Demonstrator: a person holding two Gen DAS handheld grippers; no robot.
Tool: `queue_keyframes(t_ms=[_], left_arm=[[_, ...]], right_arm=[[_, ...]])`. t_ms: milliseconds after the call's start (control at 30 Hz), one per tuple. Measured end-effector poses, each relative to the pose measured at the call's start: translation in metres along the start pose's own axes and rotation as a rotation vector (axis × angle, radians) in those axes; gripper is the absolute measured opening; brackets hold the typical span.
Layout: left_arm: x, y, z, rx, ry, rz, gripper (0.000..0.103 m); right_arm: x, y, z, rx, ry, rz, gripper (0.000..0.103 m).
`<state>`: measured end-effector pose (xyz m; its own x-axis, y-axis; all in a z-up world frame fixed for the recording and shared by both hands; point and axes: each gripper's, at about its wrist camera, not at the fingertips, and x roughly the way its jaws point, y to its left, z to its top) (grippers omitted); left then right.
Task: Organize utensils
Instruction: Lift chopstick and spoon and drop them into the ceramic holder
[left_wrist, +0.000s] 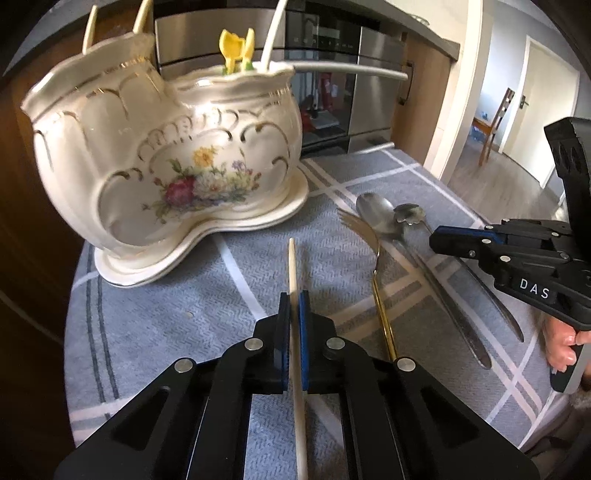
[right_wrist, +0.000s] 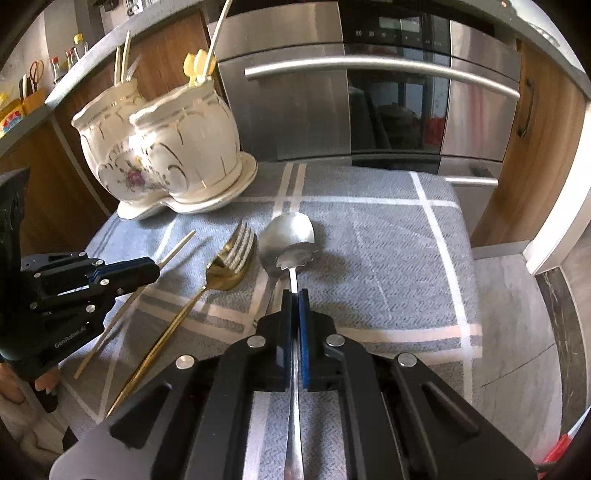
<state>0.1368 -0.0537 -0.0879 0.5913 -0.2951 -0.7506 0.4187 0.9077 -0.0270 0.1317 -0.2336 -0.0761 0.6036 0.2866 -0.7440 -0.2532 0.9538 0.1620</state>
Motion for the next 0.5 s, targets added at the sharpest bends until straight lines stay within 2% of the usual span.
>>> queue_keyframes(t_ms=[100,267,500], left_arm=[[-0.012,0.004,0.001,-0.018,-0.033,-0.017,0.005],[-0.040,0.009,0.001,-0.021,-0.130,-0.029,0.005],[-0.076,0.022,-0.003,-0.063,-0.218,-0.059,0.005]], right_arm=[[-0.012,-0.002,0.001,0.007,-0.048,0.030,0.003],[-0.045,0.003,0.001,-0.026,-0.186,0.067,0.003],[-0.075,0.012,0.002,-0.037,-0.332,0.126,0.003]])
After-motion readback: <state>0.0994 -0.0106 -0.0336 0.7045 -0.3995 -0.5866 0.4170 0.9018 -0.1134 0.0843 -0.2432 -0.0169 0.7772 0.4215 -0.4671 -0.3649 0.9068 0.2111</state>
